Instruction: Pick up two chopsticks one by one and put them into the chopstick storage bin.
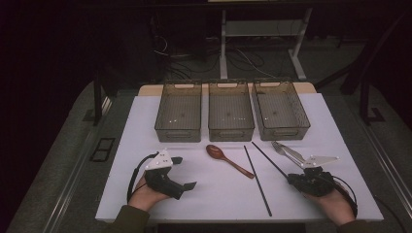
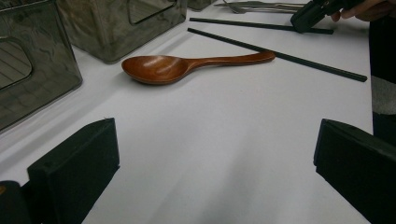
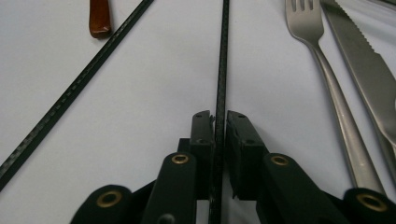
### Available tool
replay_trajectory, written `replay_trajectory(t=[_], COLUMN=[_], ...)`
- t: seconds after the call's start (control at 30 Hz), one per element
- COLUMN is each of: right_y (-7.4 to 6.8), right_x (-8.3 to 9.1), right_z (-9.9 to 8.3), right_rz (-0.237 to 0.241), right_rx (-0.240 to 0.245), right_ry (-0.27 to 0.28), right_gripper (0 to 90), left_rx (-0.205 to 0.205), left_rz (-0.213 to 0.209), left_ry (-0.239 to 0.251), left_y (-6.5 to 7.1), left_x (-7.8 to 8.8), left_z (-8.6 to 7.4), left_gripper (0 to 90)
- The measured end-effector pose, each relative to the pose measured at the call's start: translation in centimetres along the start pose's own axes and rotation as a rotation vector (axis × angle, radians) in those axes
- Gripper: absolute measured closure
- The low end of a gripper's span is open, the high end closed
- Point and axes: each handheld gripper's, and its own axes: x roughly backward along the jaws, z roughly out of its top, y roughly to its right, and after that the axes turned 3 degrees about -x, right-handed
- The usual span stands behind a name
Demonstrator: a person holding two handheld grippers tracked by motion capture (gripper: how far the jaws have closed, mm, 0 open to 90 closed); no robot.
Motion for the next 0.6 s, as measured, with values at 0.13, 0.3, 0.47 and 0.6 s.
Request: replay_trajectory(t=[0.13,0.3,0.47,0.6], right_y=[-0.03,-0.07,0.2,0.18], right_x=[-0.05,-0.13,-0.15,-0.11], right_z=[-0.01,0.0,-0.02,-0.09], right_rz=[-0.002,-0.002,0.011,0.01], right_rx=[0.004,0.009,-0.022,-0.024], right_ry=[0.004,0.008,0.013,0.017], right_gripper=[83.1,83.3,84.2,84.6], left_rx=[0.0,0.0,0.0,-0.001], left_rz=[0.0,0.0,0.0,0.0], left_ry=[0.001,0.0,0.001,0.0], left_y=[0.0,0.01,0.02,0.01], left_x=[-0.03,-0.08,-0.08,-0.05], left_z=[-0.01,-0.02,-0.02,-0.01], left_gripper=[0.0,0.0,0.0,0.0])
